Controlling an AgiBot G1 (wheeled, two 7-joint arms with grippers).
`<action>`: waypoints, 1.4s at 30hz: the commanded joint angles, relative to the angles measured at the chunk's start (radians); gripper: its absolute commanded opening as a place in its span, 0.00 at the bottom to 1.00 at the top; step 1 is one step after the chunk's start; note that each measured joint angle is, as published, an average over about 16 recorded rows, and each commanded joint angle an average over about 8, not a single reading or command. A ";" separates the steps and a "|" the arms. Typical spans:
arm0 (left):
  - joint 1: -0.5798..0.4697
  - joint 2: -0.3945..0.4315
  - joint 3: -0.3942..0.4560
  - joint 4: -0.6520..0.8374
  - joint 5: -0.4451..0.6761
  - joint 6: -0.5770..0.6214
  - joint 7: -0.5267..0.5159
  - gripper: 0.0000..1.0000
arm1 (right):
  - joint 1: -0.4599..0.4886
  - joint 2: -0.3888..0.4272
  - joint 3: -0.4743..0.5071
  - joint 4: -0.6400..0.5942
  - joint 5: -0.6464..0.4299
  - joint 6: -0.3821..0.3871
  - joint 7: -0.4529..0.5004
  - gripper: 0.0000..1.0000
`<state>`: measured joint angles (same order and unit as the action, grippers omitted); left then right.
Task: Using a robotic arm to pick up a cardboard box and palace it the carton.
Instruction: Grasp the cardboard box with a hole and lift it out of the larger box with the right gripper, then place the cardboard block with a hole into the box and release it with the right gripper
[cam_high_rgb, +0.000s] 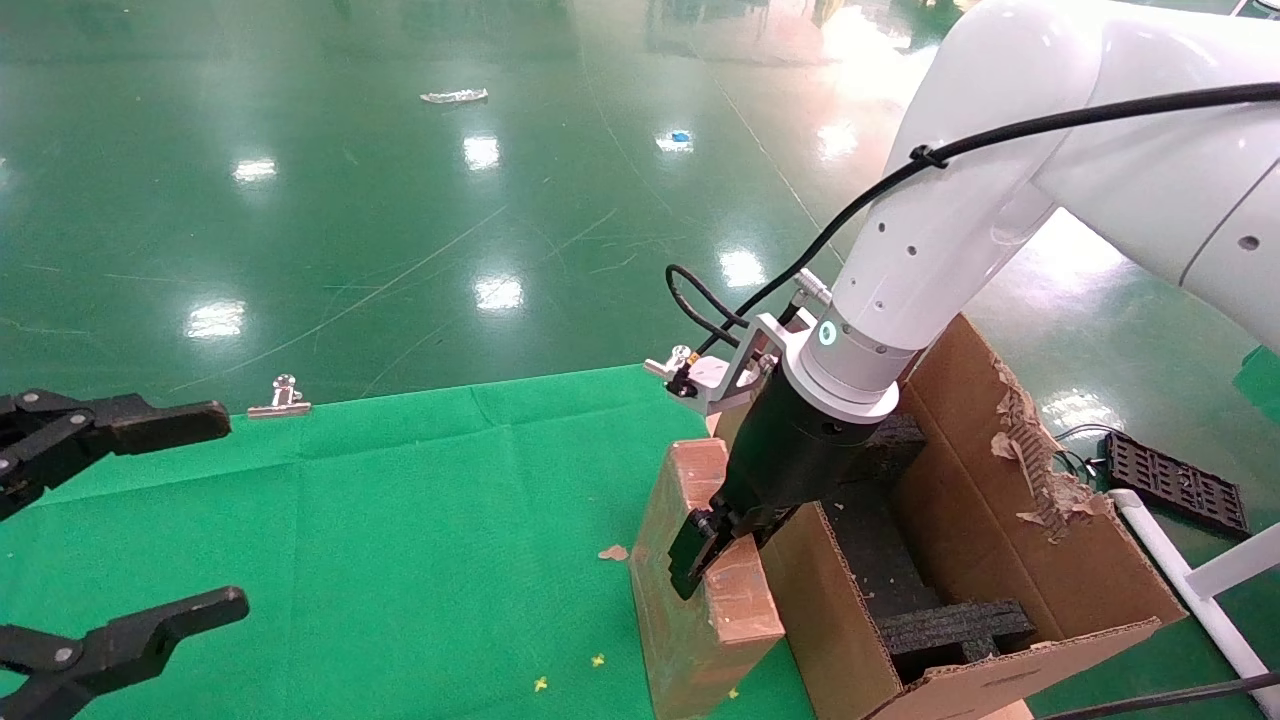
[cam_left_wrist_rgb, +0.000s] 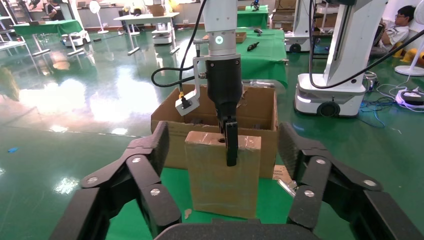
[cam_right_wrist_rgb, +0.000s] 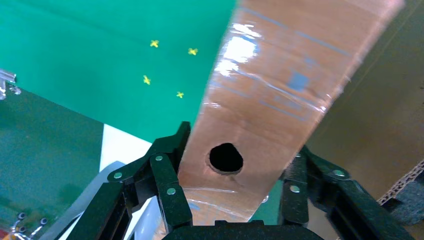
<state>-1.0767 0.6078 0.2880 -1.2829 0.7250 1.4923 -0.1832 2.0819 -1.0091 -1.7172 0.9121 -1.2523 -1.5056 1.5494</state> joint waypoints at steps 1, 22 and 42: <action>0.000 0.000 0.000 0.000 0.000 0.000 0.000 0.00 | -0.001 0.000 -0.002 0.003 -0.004 0.002 0.000 0.00; 0.000 -0.001 0.001 0.000 -0.001 -0.001 0.001 0.00 | 0.257 0.349 0.173 0.110 -0.044 0.178 -0.306 0.00; -0.001 -0.001 0.003 0.000 -0.002 -0.001 0.001 0.84 | 0.275 0.467 0.060 -0.108 -0.276 0.061 -0.321 0.00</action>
<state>-1.0772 0.6067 0.2907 -1.2828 0.7231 1.4912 -0.1818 2.3482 -0.5520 -1.6558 0.8006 -1.5252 -1.4318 1.2244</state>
